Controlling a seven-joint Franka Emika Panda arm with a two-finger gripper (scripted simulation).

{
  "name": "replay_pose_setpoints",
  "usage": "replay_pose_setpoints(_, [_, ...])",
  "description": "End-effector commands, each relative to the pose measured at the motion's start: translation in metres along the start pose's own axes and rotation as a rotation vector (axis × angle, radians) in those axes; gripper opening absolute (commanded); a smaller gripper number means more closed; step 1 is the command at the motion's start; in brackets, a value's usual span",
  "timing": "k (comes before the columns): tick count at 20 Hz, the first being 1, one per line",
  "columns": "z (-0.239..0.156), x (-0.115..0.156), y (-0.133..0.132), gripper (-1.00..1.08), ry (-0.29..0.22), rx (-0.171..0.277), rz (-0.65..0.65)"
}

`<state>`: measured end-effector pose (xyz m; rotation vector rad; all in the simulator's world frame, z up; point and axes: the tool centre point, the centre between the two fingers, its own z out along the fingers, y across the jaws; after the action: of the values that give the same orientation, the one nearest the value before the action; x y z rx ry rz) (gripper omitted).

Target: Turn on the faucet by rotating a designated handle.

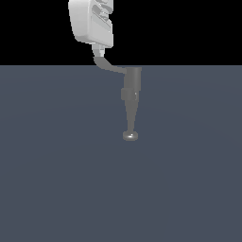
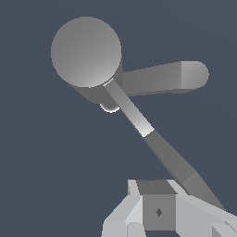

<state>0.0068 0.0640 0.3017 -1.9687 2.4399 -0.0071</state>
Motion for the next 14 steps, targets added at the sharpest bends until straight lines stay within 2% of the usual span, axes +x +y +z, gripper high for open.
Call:
replay_pose_setpoints(1, [0.000, 0.008, 0.007, -1.00, 0.002, -0.003, 0.003])
replay_pose_setpoints(14, [0.001, 0.039, 0.040, -1.00, 0.002, -0.006, 0.001])
